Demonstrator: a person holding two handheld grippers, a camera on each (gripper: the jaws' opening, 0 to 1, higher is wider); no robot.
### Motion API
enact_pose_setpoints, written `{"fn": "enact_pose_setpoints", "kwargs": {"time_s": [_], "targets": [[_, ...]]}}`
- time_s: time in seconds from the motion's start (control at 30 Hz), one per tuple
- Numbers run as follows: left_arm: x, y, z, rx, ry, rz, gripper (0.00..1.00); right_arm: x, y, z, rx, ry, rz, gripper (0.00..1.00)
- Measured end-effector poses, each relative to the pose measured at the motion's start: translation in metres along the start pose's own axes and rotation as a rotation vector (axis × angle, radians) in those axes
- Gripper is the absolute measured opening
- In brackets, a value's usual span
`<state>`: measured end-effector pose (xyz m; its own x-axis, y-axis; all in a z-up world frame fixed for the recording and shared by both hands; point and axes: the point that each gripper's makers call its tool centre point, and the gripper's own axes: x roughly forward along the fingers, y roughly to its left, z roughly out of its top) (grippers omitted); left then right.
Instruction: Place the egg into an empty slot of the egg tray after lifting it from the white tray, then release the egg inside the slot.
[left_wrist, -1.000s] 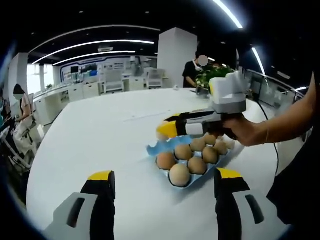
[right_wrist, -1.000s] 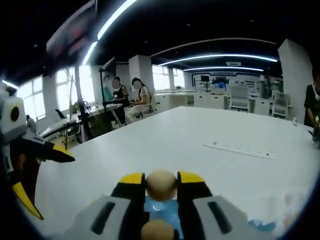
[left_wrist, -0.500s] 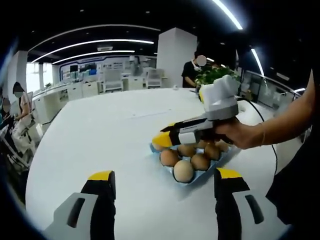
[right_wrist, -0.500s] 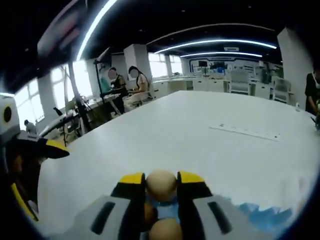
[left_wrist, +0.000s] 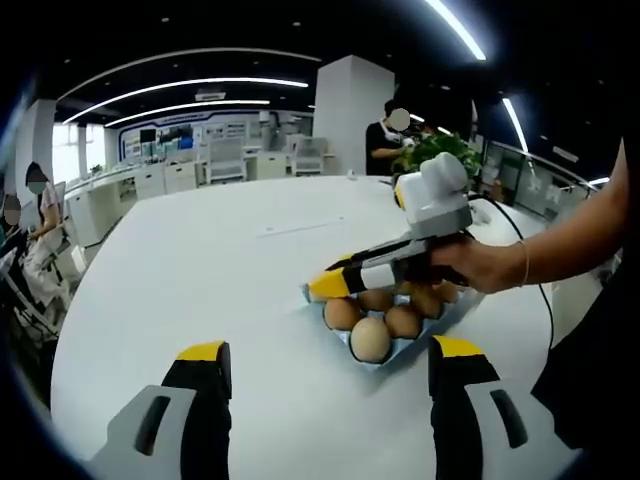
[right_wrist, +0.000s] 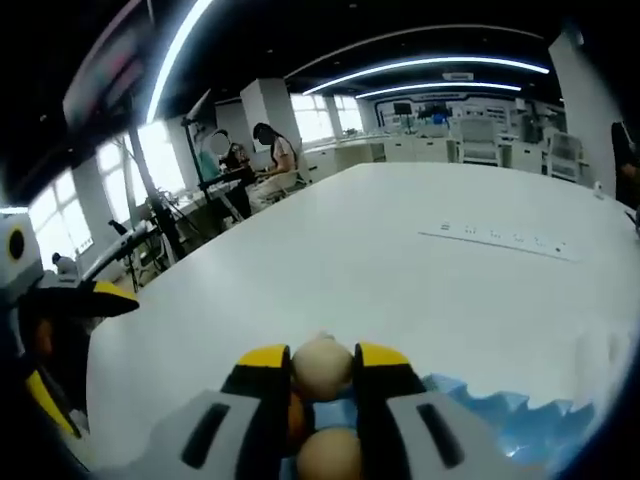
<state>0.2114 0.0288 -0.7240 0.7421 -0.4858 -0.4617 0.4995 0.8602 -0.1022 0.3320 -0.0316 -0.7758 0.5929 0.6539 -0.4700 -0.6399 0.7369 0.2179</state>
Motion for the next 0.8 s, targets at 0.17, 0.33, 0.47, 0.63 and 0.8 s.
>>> {"fn": "enact_pose_setpoints", "kwargs": {"time_s": [0.17,0.33,0.47,0.63,0.8], "targets": [[0.0,0.001,0.002,0.006,-0.004,0.002,0.82,0.001,0.001,-0.001,-0.017,0.011,0.016,0.25],[0.0,-0.001,0.001,0.009,0.001,-0.001,0.82,0.001,0.001,-0.001,-0.015,0.013,0.022,0.25],[0.0,-0.001,0.003,0.012,-0.001,0.0,0.82,0.0,0.002,-0.002,-0.018,0.02,0.029,0.25],[0.001,-0.003,0.005,0.019,-0.002,-0.001,0.82,-0.003,0.003,-0.003,-0.007,0.024,0.038,0.27],[0.001,-0.005,0.006,0.02,-0.001,0.0,0.82,-0.022,-0.004,0.01,-0.006,-0.065,0.012,0.28]]}}
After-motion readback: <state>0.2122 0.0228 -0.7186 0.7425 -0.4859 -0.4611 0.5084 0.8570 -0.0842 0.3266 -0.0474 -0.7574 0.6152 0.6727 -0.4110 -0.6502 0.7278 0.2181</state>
